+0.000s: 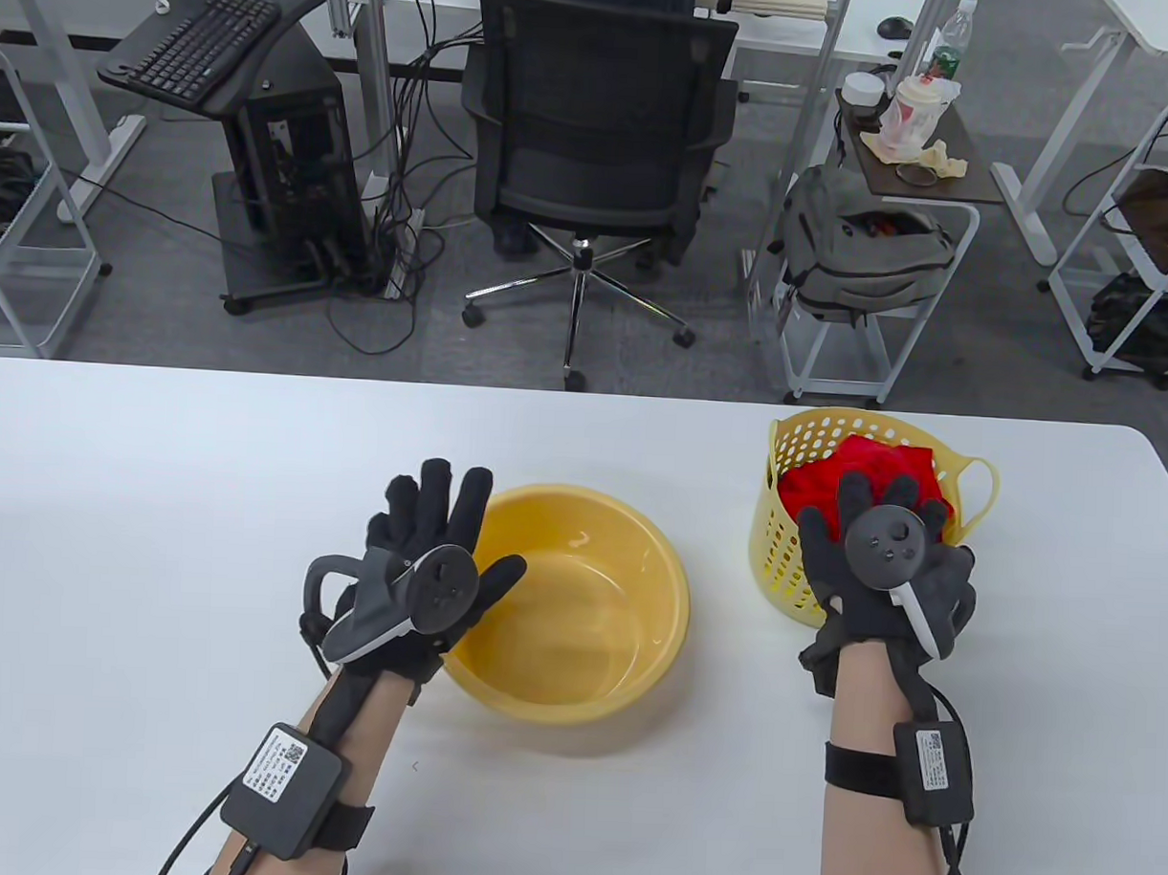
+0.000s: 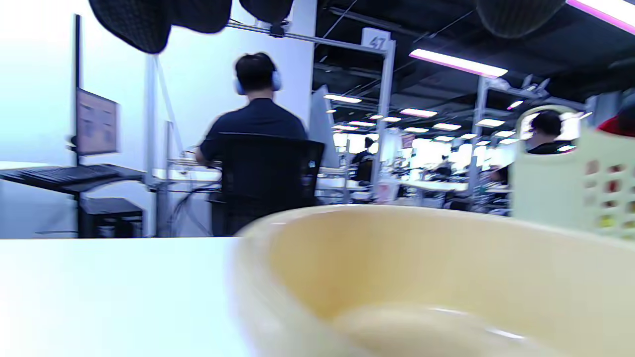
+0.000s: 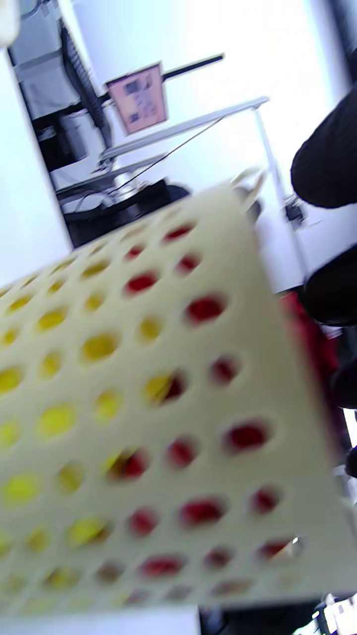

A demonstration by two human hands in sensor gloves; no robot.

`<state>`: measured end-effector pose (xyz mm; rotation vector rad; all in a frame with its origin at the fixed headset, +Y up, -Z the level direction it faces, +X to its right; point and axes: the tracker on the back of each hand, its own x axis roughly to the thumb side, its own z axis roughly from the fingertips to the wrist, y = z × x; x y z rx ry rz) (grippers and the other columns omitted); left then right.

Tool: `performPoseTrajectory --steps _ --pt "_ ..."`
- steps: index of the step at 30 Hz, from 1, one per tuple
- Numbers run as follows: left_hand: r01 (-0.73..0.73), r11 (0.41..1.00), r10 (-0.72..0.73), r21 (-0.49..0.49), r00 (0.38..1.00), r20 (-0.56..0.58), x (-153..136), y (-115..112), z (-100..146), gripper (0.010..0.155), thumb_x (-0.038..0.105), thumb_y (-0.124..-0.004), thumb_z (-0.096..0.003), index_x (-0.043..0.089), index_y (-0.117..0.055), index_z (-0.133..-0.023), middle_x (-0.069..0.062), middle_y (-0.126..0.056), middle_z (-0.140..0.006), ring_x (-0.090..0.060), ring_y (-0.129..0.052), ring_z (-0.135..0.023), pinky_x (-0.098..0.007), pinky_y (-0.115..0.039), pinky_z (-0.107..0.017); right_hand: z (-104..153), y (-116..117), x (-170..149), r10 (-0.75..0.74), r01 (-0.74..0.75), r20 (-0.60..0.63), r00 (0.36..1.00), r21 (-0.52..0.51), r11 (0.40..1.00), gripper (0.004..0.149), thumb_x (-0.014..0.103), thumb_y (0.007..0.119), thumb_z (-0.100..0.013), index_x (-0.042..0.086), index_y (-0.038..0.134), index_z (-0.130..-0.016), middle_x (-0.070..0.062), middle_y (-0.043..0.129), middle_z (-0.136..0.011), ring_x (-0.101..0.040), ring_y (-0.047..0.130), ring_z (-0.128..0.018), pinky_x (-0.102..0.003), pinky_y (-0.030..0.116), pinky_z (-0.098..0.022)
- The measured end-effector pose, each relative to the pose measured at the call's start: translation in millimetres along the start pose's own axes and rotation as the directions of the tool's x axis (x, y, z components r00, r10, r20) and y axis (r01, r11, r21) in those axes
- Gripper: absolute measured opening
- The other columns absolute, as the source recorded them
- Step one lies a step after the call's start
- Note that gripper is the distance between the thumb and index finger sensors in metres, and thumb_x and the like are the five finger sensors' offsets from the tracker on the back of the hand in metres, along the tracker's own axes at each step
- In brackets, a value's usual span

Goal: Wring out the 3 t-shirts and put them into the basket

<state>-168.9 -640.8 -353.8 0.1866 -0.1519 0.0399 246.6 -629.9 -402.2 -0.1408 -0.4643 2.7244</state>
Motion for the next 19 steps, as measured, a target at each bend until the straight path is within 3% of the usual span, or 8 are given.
performPoseTrajectory --steps 2,5,7,12,19 --pt "-0.039 0.999 0.039 0.005 0.999 -0.034 -14 6 1 0.091 0.077 -0.059 -0.0616 0.026 -0.015 -0.123 -0.024 -0.022 -0.13 -0.06 -0.033 -0.109 -0.071 -0.05 -0.074 7 -11 18 -0.006 0.012 0.069 0.998 -0.088 0.996 0.077 0.055 0.066 -0.063 0.012 0.036 -0.119 -0.039 0.021 -0.118 -0.073 0.019 -0.097 -0.088 0.02 -0.051" --pt "-0.088 0.994 0.092 0.071 0.994 -0.066 -31 19 5 0.092 0.077 -0.059 -0.0615 0.028 -0.012 -0.122 -0.023 -0.011 -0.127 -0.059 -0.019 -0.108 -0.071 -0.041 -0.075 15 -16 38 -0.001 0.006 0.131 0.991 -0.045 0.999 0.078 0.056 0.066 -0.063 0.013 0.033 -0.119 -0.039 0.019 -0.118 -0.072 0.016 -0.097 -0.087 0.019 -0.051" --pt "-0.07 0.991 0.081 0.118 0.993 -0.087 -40 25 8 0.091 0.078 -0.06 -0.061 0.029 -0.014 -0.122 -0.022 -0.013 -0.128 -0.058 -0.02 -0.108 -0.071 -0.041 -0.075 17 -14 45 0.0 0.002 0.16 0.987 -0.013 1.0 0.079 0.057 0.066 -0.063 0.013 0.031 -0.119 -0.04 0.018 -0.118 -0.072 0.015 -0.097 -0.087 0.018 -0.051" --pt "-0.092 0.989 0.107 0.117 0.987 -0.123 -51 27 10 0.094 0.078 -0.059 -0.0616 0.027 -0.004 -0.118 -0.024 -0.014 -0.128 -0.059 -0.022 -0.108 -0.072 -0.04 -0.074 18 -8 46 0.04 -0.04 0.16 0.986 -0.008 0.999 0.079 0.057 0.067 -0.063 0.012 0.032 -0.119 -0.04 0.02 -0.118 -0.072 0.017 -0.097 -0.087 0.019 -0.051" --pt "-0.117 0.99 0.124 0.084 0.99 -0.075 -39 21 6 0.094 0.077 -0.059 -0.0617 0.026 -0.003 -0.118 -0.025 -0.014 -0.128 -0.059 -0.021 -0.107 -0.072 -0.038 -0.074 11 -1 34 0.051 -0.057 0.11 0.993 0.048 0.997 0.08 0.055 0.068 -0.063 0.01 0.033 -0.119 -0.042 0.026 -0.117 -0.073 0.023 -0.097 -0.085 0.02 -0.052"
